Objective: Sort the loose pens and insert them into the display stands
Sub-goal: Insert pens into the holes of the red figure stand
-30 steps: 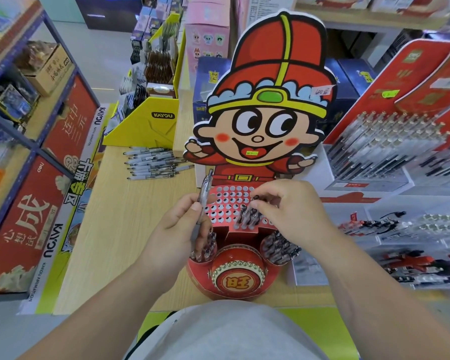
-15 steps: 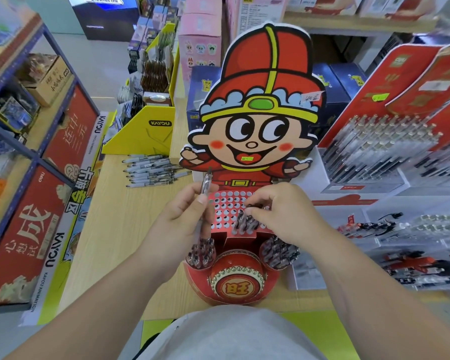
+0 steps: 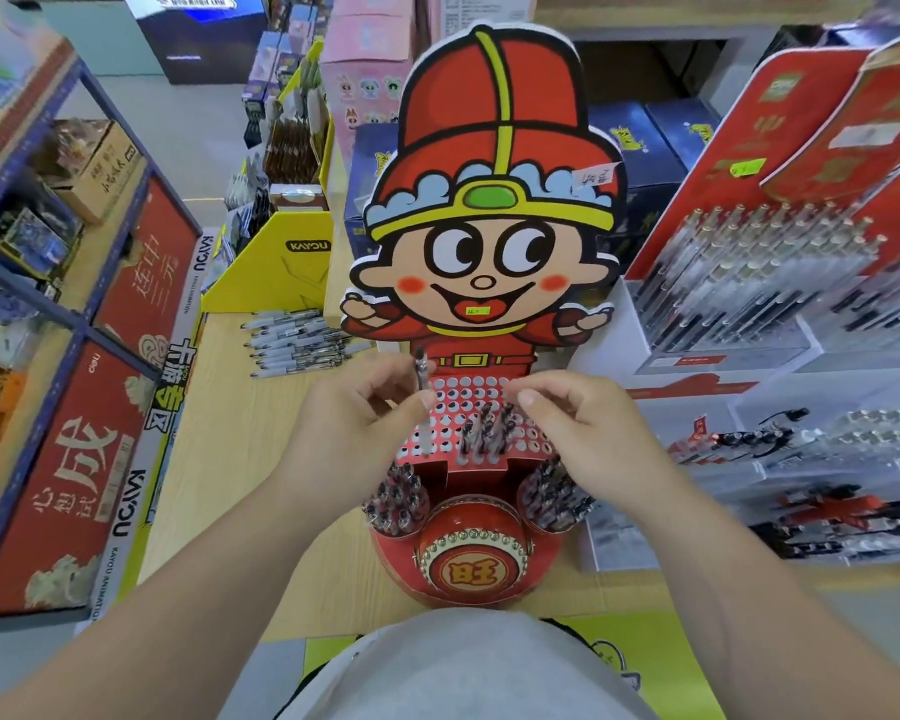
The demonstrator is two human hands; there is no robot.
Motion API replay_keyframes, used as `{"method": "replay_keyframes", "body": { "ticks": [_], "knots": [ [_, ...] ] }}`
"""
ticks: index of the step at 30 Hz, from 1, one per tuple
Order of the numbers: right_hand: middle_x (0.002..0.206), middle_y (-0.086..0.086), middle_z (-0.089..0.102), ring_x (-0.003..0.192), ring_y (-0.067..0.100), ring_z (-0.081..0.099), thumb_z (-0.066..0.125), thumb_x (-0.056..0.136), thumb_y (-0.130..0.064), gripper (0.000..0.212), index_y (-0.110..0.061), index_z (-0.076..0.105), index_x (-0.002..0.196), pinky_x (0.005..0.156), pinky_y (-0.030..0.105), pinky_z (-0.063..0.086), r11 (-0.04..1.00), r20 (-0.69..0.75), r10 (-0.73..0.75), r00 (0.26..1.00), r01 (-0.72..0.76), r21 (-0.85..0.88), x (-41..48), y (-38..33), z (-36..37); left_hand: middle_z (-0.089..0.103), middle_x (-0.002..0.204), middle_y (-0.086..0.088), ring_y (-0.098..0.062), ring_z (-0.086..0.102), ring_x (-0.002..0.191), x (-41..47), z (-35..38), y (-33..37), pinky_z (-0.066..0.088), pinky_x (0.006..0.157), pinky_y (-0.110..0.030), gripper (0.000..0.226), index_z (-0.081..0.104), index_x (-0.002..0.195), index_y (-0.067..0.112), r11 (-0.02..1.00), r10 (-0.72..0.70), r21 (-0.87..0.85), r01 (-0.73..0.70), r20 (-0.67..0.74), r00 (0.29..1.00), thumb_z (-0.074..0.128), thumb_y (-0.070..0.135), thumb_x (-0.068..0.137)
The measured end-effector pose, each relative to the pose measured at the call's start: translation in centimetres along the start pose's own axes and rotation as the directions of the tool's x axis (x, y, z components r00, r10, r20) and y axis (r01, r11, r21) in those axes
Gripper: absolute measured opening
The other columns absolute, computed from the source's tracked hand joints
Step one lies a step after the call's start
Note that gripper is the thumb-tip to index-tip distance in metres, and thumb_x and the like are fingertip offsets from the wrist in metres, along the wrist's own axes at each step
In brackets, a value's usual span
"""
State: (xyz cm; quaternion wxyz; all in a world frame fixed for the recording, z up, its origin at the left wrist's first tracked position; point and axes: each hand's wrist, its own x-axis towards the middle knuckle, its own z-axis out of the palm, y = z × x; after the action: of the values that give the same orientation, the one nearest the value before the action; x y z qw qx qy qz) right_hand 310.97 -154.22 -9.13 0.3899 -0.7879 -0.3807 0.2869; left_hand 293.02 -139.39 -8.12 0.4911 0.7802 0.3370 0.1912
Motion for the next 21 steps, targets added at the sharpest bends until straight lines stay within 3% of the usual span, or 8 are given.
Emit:
{"method": "replay_keyframes", "body": {
  "ticks": [2, 7, 13, 21],
  "knots": [
    [0.104, -0.022, 0.071, 0.101, -0.008, 0.063, 0.056, 0.1, -0.026, 0.021, -0.033, 0.073, 0.111, 0.087, 0.017, 0.047, 0.999, -0.028, 0.025, 0.999, -0.024, 0.042, -0.5, 0.8, 0.2, 0.072, 0.089, 0.007, -0.009, 0.067, 0.084, 0.2, 0.5, -0.2, 0.053, 0.075, -0.022, 0.013, 0.072, 0.1, 0.027, 1.0, -0.009, 0.005, 0.009, 0.006, 1.0, 0.073, 0.016, 0.092],
    [0.105, -0.019, 0.073, 0.101, -0.004, 0.065, 0.058, 0.099, -0.024, 0.022, -0.036, 0.073, 0.11, 0.091, 0.025, 0.052, 0.987, -0.046, 0.063, 0.997, -0.056, 0.152, -1.1, 1.4, 0.3, 0.075, 0.084, 0.009, -0.013, 0.072, 0.085, 0.8, 1.8, -1.2, 0.06, 0.081, -0.039, 0.017, 0.073, 0.095, 0.03, 0.997, -0.076, 0.013, 0.075, 0.043, 0.996, 0.078, 0.016, 0.087],
    [0.098, -0.024, 0.073, 0.095, -0.002, 0.067, 0.063, 0.097, -0.022, 0.023, -0.042, 0.071, 0.102, 0.089, 0.028, 0.054, 0.982, -0.025, 0.067, 0.997, -0.061, 0.179, -1.5, 1.4, 0.6, 0.077, 0.085, 0.008, -0.012, 0.074, 0.083, 1.5, 2.0, -1.5, 0.061, 0.083, -0.043, 0.016, 0.076, 0.093, 0.025, 0.996, -0.093, 0.024, 0.091, 0.094, 0.991, 0.082, 0.014, 0.084],
    [0.101, -0.026, 0.07, 0.096, -0.007, 0.064, 0.061, 0.098, -0.024, 0.023, -0.04, 0.069, 0.112, 0.083, 0.014, 0.048, 0.989, -0.016, 0.056, 0.998, -0.053, 0.136, -1.6, 1.0, 0.9, 0.075, 0.08, 0.015, -0.002, 0.072, 0.078, 2.4, 1.5, -1.1, 0.059, 0.075, -0.023, 0.012, 0.077, 0.087, 0.022, 0.989, -0.009, 0.149, -0.021, 0.198, 0.98, 0.083, 0.012, 0.083]
  ]
}}
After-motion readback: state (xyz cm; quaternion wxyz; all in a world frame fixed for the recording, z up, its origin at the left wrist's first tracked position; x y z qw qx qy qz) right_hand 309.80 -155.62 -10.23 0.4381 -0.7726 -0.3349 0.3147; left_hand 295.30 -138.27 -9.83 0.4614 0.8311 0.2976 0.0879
